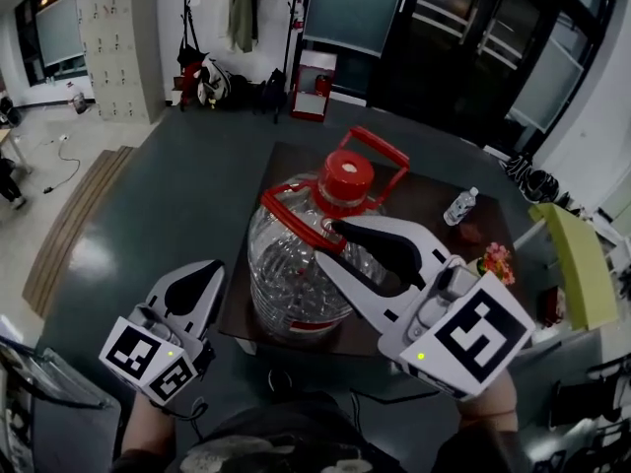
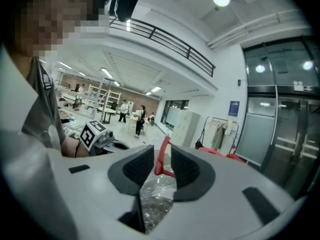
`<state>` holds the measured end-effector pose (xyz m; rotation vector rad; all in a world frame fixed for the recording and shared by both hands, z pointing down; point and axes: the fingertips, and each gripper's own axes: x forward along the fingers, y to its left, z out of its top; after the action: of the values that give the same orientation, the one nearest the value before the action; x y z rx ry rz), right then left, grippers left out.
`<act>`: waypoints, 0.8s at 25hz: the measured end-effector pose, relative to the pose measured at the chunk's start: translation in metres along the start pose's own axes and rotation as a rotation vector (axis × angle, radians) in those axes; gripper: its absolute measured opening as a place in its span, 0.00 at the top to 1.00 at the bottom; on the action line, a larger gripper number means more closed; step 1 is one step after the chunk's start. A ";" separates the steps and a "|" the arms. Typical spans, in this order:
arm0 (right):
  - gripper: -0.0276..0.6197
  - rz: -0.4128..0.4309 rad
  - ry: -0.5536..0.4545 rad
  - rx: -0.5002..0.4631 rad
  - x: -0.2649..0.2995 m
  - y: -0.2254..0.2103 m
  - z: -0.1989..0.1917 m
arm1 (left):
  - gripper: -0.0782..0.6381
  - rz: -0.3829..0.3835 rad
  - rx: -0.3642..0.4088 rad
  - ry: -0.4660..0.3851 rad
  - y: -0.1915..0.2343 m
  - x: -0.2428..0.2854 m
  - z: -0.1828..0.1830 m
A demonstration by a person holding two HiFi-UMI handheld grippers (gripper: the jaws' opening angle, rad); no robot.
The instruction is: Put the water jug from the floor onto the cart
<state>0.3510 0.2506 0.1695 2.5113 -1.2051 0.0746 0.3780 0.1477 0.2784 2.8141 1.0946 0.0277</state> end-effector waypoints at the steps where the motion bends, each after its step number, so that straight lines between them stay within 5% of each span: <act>1: 0.83 0.030 0.021 -0.016 0.004 0.001 0.002 | 0.88 0.005 0.002 0.003 0.004 0.000 0.000; 10: 0.82 0.225 0.457 -0.111 0.032 0.002 -0.019 | 0.88 0.034 -0.011 0.028 0.041 0.011 0.007; 20: 0.83 0.337 0.750 -0.120 0.047 0.012 -0.045 | 0.88 0.022 -0.050 0.035 0.038 0.013 -0.015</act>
<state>0.3762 0.2238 0.2241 1.8574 -1.2136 0.9039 0.4125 0.1305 0.2977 2.7911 1.0554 0.1049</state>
